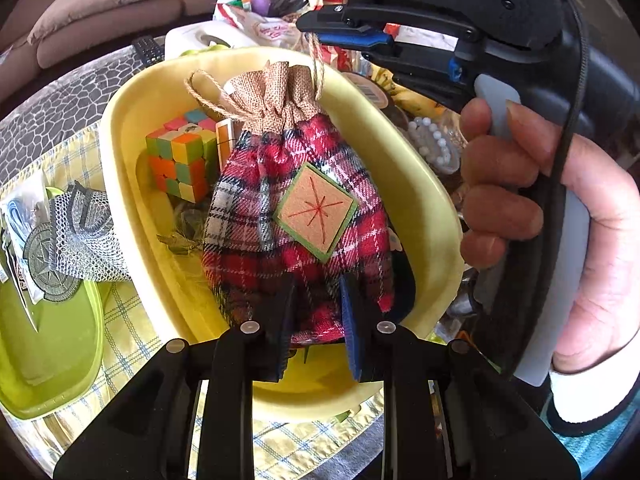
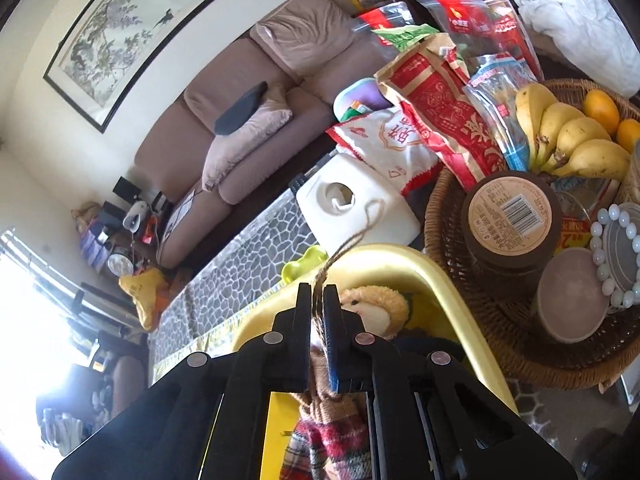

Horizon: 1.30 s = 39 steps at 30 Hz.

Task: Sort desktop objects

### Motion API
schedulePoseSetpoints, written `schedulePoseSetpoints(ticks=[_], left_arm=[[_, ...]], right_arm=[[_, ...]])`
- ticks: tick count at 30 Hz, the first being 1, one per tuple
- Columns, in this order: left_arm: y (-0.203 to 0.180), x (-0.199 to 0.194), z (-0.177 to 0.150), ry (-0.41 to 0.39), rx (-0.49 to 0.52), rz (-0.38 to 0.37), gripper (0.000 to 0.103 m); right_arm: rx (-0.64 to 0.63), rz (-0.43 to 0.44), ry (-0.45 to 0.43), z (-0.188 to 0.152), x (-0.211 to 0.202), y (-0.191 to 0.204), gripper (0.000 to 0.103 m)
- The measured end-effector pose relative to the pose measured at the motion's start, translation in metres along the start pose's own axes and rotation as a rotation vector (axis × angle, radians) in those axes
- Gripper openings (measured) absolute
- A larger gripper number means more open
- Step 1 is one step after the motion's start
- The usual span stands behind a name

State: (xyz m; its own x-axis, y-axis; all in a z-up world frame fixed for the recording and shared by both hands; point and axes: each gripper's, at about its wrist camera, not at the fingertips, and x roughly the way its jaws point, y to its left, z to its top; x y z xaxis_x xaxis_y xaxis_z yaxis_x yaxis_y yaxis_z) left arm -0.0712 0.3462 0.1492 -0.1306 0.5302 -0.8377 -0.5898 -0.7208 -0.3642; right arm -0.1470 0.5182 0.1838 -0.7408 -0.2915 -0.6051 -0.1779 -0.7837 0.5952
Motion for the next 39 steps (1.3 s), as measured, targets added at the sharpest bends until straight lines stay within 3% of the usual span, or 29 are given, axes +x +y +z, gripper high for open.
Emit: schedulePoseSetpoints(ticks=[4,9,14,21,26,30,34,36,39], left_arm=[[0.003,-0.002,-0.001,-0.001,-0.028,-0.016,0.020],[0.008,-0.006,-0.004,-0.007,-0.082,-0.053,0.020],[0.009,-0.021,-0.010,-0.022,-0.106,-0.071,0.020],[0.003,-0.041,-0.017,-0.042,-0.100,-0.057,0.020],[0.001,-0.054,-0.021,-0.054,-0.096,-0.042,0.020],[0.001,-0.062,-0.026,-0.061,-0.102,-0.031,0.021],[-0.001,-0.073,-0.035,-0.075,-0.083,0.001,0.035],[0.001,-0.079,-0.039,-0.090,-0.081,0.021,0.050],[0.005,-0.089,-0.043,-0.106,-0.096,0.037,0.062]], right_arm=[[-0.118,0.024,0.097,-0.015,-0.001,0.021,0.005],[-0.252,-0.083,0.274,-0.053,0.000,0.028,0.004],[-0.332,-0.167,0.270,-0.063,-0.020,0.025,0.009],[-0.288,-0.238,0.306,-0.063,-0.041,0.011,0.009],[-0.217,-0.252,0.310,-0.062,-0.061,0.001,0.027],[-0.210,-0.263,0.294,-0.063,-0.080,0.003,0.028],[-0.211,-0.257,0.259,-0.062,-0.099,0.011,0.030],[-0.232,-0.260,0.246,-0.064,-0.106,0.020,0.035],[-0.274,-0.269,0.237,-0.071,-0.110,0.035,0.043]])
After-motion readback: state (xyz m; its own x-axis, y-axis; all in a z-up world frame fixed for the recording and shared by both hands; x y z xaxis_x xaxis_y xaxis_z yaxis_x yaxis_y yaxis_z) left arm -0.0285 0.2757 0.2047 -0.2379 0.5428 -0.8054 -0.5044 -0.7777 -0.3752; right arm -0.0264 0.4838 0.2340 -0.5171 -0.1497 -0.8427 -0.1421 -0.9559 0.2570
